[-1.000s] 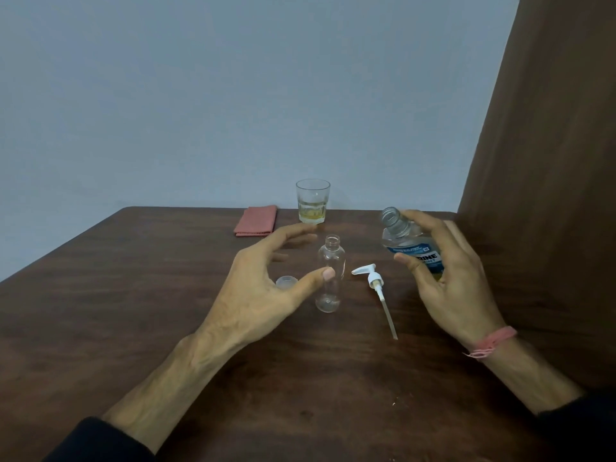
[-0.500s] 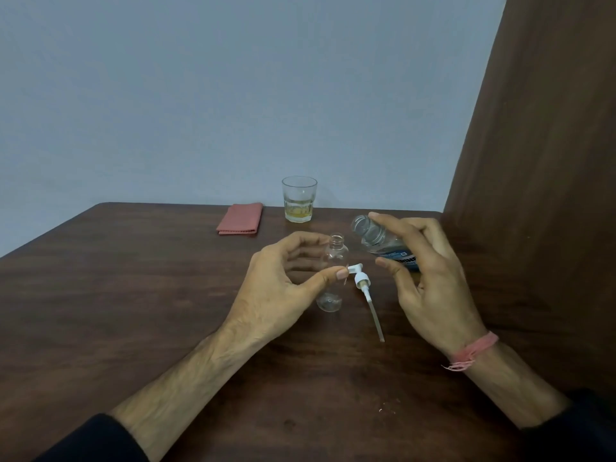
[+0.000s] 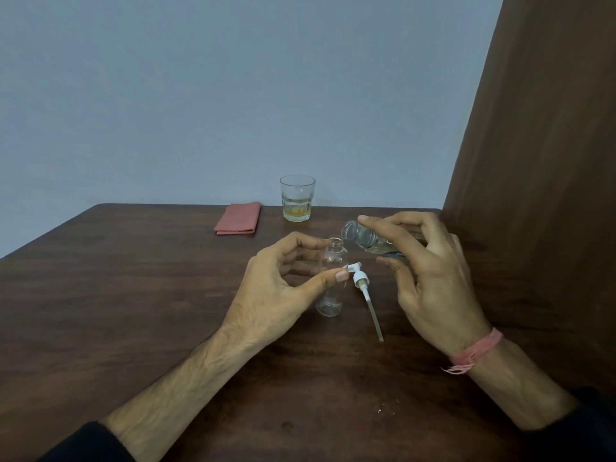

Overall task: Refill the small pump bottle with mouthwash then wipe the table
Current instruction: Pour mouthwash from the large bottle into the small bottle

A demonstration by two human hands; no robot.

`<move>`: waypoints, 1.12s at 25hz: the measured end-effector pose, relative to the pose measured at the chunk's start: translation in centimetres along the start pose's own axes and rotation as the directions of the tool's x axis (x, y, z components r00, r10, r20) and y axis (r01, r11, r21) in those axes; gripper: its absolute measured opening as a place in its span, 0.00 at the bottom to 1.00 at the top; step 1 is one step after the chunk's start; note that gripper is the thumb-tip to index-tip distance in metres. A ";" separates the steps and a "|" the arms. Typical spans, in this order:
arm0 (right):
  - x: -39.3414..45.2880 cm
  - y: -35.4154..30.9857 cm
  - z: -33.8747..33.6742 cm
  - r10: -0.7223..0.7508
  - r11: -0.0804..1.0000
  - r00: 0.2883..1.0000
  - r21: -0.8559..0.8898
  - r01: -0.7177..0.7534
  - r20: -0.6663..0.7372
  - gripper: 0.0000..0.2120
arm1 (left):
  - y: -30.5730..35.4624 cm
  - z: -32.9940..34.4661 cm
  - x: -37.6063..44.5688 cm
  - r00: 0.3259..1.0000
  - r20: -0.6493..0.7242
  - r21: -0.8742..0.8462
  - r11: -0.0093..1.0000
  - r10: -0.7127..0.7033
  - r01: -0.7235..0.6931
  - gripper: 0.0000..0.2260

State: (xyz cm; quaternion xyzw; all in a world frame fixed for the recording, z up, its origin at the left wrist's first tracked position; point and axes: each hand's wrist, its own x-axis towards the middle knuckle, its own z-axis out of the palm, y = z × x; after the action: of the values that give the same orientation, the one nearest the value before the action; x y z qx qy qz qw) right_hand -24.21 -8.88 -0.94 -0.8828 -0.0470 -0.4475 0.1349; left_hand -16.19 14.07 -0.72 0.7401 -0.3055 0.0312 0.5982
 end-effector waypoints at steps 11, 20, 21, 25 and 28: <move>0.3 -0.4 -0.7 -0.071 0.987 0.997 -0.150 0.066 -0.034 0.42 | 0.7 0.1 -0.5 1.000 0.000 -0.011 1.000 0.006 -0.006 0.19; 0.5 -0.6 -1.1 -0.105 0.971 0.994 -0.220 0.095 -0.035 0.43 | 0.8 0.1 -0.6 1.000 -0.001 -0.014 1.000 0.016 -0.016 0.18; 0.5 -0.6 -1.1 -0.106 0.970 0.994 -0.225 0.095 -0.035 0.44 | 0.8 0.1 -0.6 1.000 0.000 -0.016 1.000 0.018 -0.018 0.18; 0.6 -0.8 -1.2 -0.119 0.959 0.992 -0.264 0.103 -0.044 0.44 | 0.9 0.0 -0.6 1.000 0.003 -0.032 0.999 0.017 -0.017 0.19; 0.6 -0.8 -1.3 -0.130 0.956 0.990 -0.269 0.113 -0.046 0.44 | 1.1 0.0 -0.6 1.000 0.014 -0.044 0.999 0.014 -0.013 0.20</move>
State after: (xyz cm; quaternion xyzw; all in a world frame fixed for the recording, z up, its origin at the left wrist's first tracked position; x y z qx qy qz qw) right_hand -24.97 -8.52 0.43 -0.8737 -0.0365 -0.4850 -0.0111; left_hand -17.22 14.25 -0.07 0.7248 -0.3153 0.0234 0.6121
